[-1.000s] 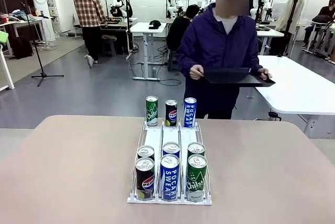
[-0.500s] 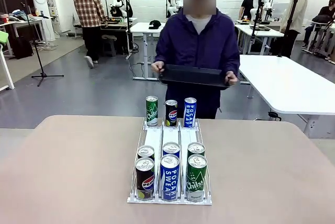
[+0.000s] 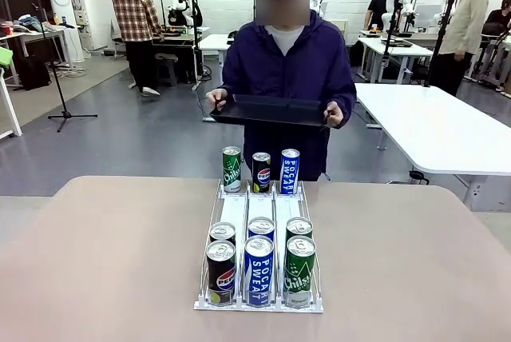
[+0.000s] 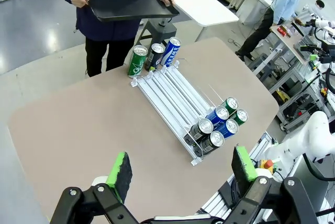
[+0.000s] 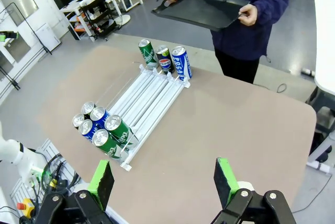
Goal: Retrieve and hand over the desired beverage to the person.
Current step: Pick up a can of the same type that the person held from the Automatic Can Dispenser.
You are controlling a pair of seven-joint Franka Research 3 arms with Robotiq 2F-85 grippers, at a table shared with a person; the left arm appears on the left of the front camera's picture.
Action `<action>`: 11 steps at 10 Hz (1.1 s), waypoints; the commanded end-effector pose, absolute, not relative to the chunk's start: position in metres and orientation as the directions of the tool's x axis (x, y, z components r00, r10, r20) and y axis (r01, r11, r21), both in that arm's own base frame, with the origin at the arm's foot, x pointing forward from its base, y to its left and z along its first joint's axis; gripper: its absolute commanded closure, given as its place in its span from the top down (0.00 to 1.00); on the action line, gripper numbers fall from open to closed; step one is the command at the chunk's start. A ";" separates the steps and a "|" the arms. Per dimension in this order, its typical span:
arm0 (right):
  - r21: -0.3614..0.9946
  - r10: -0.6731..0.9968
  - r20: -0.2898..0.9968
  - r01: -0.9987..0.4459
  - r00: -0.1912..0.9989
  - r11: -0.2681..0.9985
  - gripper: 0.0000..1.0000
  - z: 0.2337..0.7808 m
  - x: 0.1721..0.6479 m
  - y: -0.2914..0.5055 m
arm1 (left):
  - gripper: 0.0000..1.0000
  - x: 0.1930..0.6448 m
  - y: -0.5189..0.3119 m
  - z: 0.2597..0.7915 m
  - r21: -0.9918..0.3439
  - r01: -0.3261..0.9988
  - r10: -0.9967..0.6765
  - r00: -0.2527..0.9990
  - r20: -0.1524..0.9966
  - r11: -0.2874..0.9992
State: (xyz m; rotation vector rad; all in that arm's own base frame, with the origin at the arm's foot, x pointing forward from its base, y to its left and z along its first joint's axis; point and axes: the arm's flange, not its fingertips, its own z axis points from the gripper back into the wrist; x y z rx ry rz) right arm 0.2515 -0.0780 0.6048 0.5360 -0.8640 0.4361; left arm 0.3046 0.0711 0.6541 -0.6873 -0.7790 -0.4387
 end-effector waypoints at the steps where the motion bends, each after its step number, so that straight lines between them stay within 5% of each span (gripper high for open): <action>1: 0.270 0.147 0.806 -0.576 0.574 0.771 1.00 0.604 0.252 -0.077 | 1.00 0.306 0.072 0.654 -0.391 0.612 -0.118 0.626 0.771 0.687; 11: 0.270 0.147 0.806 -0.576 0.574 0.771 1.00 0.604 0.252 -0.077 | 1.00 0.306 0.072 0.654 -0.391 0.612 -0.118 0.626 0.771 0.687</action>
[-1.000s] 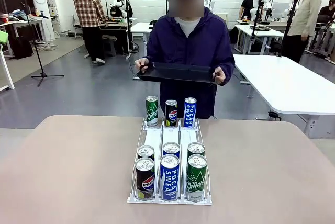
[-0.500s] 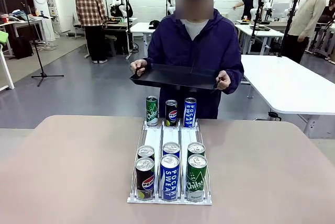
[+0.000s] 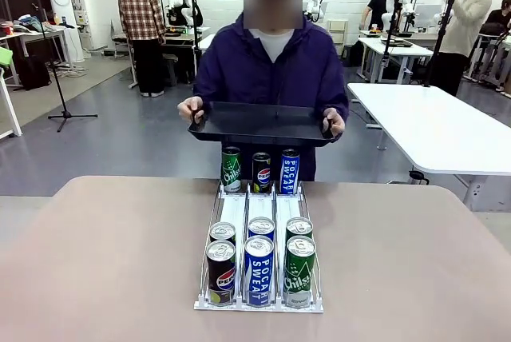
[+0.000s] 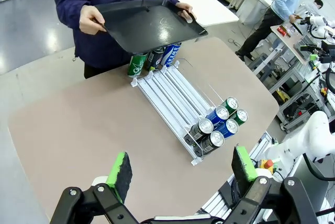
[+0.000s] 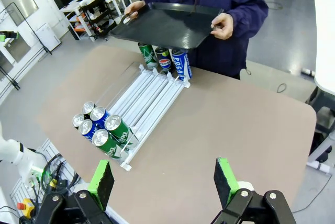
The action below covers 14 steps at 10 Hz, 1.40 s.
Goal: Retrieve and hand over the desired beverage to the person.
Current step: Pick up a can of the same type that the person held from the Automatic Can Dispenser.
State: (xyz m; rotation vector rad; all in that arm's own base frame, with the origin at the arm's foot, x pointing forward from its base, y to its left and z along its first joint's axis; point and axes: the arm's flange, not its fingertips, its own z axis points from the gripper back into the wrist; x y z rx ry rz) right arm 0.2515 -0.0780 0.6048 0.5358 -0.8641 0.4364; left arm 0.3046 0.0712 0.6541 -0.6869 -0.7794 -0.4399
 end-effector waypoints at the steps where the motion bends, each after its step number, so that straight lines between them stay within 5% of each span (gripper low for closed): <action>1: 0.270 0.147 0.806 -0.576 0.574 0.771 1.00 0.604 0.252 -0.077 | 1.00 0.306 0.072 0.654 -0.391 0.612 -0.118 0.626 0.771 0.687; 14: 0.270 0.147 0.806 -0.576 0.574 0.771 1.00 0.604 0.252 -0.077 | 1.00 0.306 0.072 0.654 -0.391 0.612 -0.118 0.626 0.771 0.687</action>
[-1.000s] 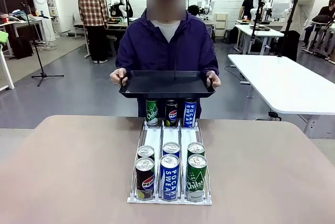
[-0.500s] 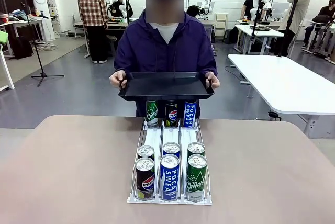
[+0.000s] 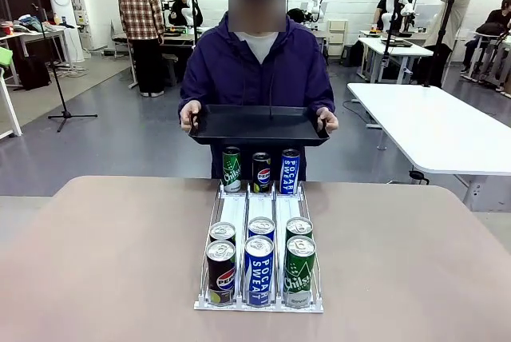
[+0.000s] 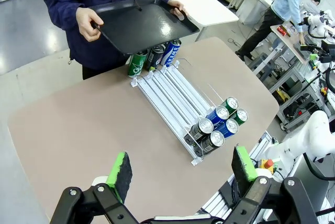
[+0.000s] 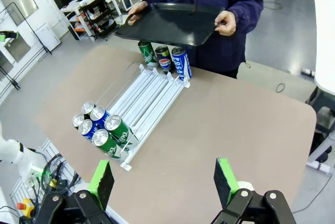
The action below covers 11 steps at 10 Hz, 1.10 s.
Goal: Retrieve and hand over the desired beverage to the person.
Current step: Pick up a can of the same type that the person held from the Automatic Can Dispenser.
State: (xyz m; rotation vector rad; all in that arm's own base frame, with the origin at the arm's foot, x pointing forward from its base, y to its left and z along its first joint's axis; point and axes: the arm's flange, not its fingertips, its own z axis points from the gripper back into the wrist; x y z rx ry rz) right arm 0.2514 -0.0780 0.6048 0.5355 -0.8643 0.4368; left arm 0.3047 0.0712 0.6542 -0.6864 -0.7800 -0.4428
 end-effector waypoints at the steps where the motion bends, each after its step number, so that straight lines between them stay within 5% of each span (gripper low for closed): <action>1: 0.270 0.147 0.806 -0.576 0.574 0.771 1.00 0.604 0.252 -0.077 | 1.00 0.306 0.072 0.654 -0.391 0.612 -0.118 0.626 0.771 0.687; 11: 0.270 0.147 0.806 -0.576 0.574 0.771 1.00 0.604 0.252 -0.077 | 1.00 0.306 0.072 0.654 -0.391 0.612 -0.118 0.626 0.771 0.687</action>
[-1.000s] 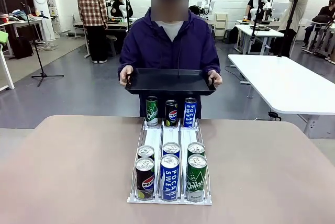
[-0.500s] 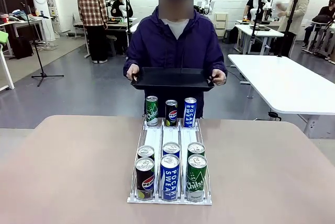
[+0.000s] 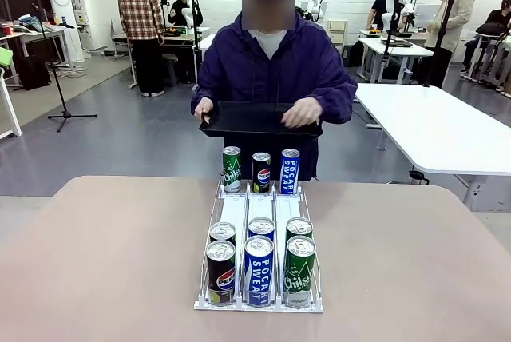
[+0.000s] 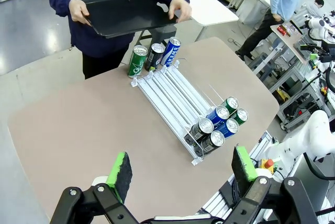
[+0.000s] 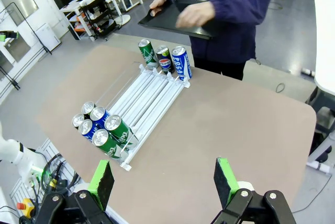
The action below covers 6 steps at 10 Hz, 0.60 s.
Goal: Retrieve and hand over the desired beverage to the person.
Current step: Pick up a can of the same type that the person held from the Automatic Can Dispenser.
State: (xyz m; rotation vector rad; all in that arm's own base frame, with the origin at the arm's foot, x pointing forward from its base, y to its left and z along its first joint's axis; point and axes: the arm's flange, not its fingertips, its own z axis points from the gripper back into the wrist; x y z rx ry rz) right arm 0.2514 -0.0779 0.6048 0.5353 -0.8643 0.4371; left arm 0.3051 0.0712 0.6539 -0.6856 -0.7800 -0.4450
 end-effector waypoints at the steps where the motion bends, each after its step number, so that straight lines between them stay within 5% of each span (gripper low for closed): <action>1: 0.270 0.147 0.806 -0.576 0.574 0.771 1.00 0.604 0.252 -0.077 | 1.00 0.306 0.072 0.654 -0.391 0.612 -0.118 0.626 0.771 0.687; 6: 0.270 0.147 0.806 -0.576 0.574 0.771 1.00 0.604 0.252 -0.077 | 1.00 0.306 0.072 0.654 -0.391 0.612 -0.118 0.626 0.771 0.687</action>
